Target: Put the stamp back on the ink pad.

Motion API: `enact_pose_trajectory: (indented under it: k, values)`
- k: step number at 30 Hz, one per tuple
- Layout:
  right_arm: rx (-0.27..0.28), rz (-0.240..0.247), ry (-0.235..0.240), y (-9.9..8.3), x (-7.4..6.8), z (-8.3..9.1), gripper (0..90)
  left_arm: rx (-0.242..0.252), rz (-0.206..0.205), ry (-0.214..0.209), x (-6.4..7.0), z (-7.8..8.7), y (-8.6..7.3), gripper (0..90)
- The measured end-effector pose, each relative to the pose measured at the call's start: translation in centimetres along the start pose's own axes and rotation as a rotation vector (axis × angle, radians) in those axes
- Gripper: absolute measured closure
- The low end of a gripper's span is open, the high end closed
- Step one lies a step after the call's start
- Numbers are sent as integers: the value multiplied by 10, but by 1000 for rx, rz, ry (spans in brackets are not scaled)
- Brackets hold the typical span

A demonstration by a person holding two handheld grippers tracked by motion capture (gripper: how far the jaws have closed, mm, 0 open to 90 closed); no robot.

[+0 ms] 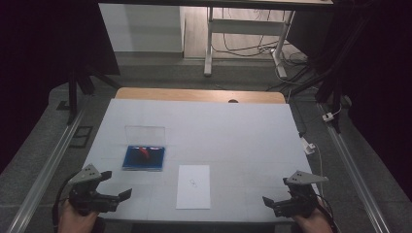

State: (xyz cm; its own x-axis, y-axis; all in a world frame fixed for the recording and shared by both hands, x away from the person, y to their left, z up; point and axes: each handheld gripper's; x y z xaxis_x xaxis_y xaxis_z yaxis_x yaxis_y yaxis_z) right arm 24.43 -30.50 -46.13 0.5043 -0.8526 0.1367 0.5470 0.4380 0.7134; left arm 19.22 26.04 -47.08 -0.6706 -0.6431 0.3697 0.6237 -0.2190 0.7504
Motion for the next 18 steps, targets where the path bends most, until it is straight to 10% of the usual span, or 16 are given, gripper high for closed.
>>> enact_pose_trajectory:
  k: [18]
  values:
    - [-7, 7, -10, 0, -2, -1, 0, -130, 37, 68, 2, -3, -8, 0]
Point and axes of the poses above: each handheld gripper's, and its own axes: z roughly backward along the jaws, y roughly out of its top, x roughly to its right, and after that the axes turned 15 degrees about -y, right-handed
